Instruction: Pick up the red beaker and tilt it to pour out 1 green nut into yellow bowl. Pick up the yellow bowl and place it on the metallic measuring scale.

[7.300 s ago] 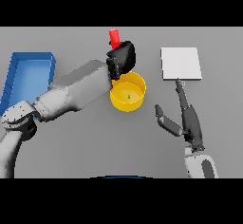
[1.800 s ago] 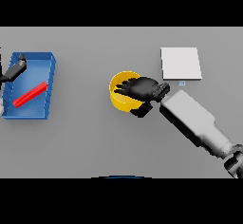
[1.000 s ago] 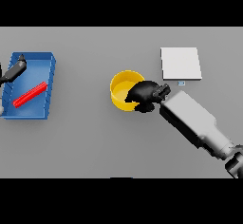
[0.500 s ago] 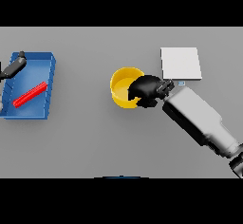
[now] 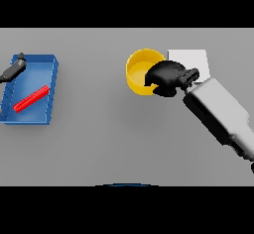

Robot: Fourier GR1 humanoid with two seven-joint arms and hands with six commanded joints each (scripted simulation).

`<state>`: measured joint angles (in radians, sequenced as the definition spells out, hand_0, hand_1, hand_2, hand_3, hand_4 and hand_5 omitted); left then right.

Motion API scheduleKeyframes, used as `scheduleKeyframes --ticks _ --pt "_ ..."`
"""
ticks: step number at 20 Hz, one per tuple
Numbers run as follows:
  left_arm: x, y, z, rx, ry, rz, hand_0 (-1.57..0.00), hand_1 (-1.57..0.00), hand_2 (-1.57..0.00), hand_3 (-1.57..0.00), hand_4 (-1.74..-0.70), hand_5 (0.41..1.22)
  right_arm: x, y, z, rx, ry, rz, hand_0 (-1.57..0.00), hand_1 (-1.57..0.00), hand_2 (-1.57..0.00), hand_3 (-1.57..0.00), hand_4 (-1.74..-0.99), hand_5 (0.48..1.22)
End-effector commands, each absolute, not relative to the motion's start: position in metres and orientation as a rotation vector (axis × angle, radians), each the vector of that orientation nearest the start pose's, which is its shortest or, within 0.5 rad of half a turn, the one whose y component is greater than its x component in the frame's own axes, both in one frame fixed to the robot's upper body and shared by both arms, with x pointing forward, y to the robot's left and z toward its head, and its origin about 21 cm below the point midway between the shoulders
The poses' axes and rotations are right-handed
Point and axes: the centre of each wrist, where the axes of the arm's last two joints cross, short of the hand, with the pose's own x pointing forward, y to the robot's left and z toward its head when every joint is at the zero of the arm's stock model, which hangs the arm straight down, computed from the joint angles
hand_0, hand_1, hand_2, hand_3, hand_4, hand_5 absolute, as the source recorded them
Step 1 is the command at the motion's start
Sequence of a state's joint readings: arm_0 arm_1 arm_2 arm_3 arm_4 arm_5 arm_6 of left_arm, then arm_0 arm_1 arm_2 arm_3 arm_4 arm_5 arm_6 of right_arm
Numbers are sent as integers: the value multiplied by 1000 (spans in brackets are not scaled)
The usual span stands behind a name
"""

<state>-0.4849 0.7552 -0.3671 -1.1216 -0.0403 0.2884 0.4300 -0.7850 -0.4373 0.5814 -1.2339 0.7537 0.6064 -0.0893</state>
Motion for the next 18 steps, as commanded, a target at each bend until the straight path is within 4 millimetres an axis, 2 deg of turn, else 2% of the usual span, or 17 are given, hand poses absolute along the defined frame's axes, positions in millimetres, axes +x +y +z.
scheduleKeyframes --ticks 1,6,8,11,14,18 --pt "350 348 85 877 -1110 -442 1 1 1 1 -743 700 374 -150 127 -449 -1198 1992 -1569 -1569 -1465 -1347 -1740 1220" --pt "346 348 87 874 -1113 -454 1 1 1 1 -744 710 395 -190 142 -585 -1206 1878 -1570 -1570 -1516 -1227 -1741 1221" --pt "346 345 85 875 -1111 -457 1 1 1 1 -743 708 403 -207 138 -617 -1209 1837 -1571 -1571 -1536 -1209 -1741 1221" --pt "344 343 84 871 -1116 -455 1 1 1 1 -737 699 412 -226 142 -658 -1197 1785 -1571 -1571 -1508 -1186 -1741 1221" --pt "347 344 87 884 -1107 -444 1 1 1 1 -728 691 421 -243 128 -689 -1175 1721 -1571 -1571 -1506 -1176 -1741 1221" --pt "344 349 86 878 -1099 -446 1 1 1 1 -721 682 429 -262 110 -723 -1126 1682 -1571 -1571 -1439 -1283 -1741 1221"
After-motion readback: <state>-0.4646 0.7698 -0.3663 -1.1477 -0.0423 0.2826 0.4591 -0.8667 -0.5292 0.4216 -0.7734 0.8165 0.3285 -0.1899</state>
